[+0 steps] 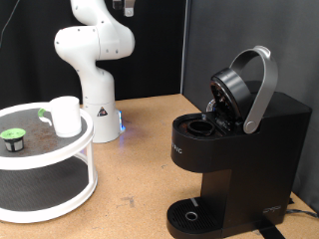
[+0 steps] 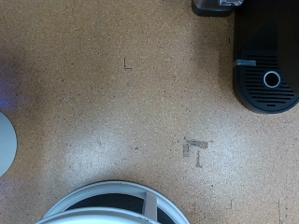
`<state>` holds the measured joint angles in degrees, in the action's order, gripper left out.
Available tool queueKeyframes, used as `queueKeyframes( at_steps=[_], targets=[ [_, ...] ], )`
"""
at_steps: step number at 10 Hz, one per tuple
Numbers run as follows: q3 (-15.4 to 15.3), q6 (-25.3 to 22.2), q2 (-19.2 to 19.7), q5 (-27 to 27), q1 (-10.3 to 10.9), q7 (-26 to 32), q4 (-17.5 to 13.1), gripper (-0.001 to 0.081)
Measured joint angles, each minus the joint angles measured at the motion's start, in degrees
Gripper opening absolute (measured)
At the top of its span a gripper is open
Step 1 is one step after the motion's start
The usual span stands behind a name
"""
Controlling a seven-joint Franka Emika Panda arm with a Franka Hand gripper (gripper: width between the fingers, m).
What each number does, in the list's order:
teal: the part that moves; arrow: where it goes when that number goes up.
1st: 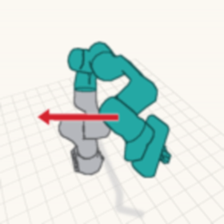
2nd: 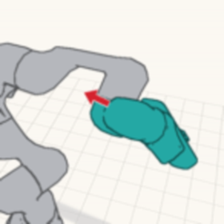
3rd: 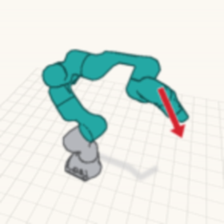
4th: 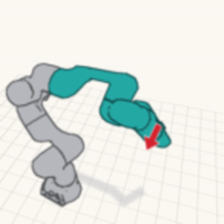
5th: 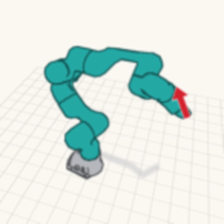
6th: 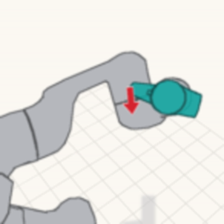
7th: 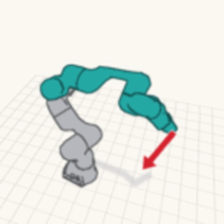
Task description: Make a cup of coffee with the keurig machine
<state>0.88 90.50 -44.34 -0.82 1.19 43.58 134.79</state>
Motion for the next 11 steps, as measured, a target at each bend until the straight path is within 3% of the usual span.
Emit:
queueKeyframes(
  at_steps=[2, 7, 11],
  targets=[
    [1.8, 0.0, -0.3, 0.4, -0.1, 2.6, 0.1, 0.0807],
    [10.6, -0.8, -2.6, 5.5, -2.2, 11.3, 0.2, 0.0807],
    [12.7, -0.8, -3.3, 6.4, -2.6, 13.1, 0.3, 0.0807]
  ],
)
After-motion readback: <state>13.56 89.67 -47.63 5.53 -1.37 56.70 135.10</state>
